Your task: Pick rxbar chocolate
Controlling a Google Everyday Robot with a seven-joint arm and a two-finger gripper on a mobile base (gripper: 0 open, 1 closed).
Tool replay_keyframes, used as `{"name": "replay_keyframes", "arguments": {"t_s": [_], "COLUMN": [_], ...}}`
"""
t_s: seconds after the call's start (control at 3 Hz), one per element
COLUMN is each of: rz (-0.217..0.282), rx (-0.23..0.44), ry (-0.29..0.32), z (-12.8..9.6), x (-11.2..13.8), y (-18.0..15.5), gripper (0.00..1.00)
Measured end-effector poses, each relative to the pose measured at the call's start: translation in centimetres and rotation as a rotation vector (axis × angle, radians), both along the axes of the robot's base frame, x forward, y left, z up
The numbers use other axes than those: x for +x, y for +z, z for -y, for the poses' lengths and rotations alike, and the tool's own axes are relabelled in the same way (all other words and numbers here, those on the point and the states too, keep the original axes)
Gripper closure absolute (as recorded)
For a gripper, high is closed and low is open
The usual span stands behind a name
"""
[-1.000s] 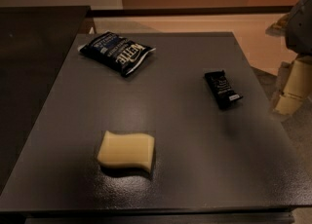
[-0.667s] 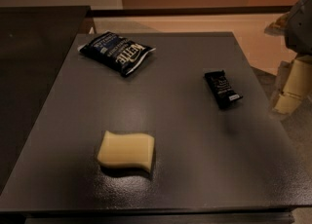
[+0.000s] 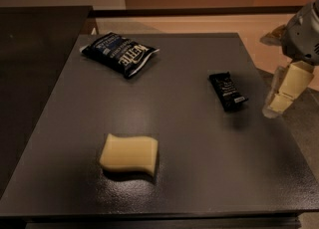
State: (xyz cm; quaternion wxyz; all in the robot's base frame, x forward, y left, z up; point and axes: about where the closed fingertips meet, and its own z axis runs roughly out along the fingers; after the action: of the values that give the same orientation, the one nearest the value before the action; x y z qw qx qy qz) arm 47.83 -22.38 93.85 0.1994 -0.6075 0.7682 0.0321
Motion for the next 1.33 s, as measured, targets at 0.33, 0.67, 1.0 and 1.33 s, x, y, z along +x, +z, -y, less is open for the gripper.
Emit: {"name": "replay_keyframes", "arguments": {"t_s": [0.33, 0.67, 1.0, 1.33], "rz": [0.004, 0.009, 0.005, 0.007], "rx": [0.074, 0.141, 0.211, 0.276], "ry": [0.006, -0.002, -0.012, -0.024], "z": [0.6, 1.0, 0.9, 0.7], "x": [2.5, 5.0, 6.6, 7.7], "y": [-2.3, -4.3, -6.4, -8.4], "gripper": [0.00, 0.00, 0.00, 0.00]}}
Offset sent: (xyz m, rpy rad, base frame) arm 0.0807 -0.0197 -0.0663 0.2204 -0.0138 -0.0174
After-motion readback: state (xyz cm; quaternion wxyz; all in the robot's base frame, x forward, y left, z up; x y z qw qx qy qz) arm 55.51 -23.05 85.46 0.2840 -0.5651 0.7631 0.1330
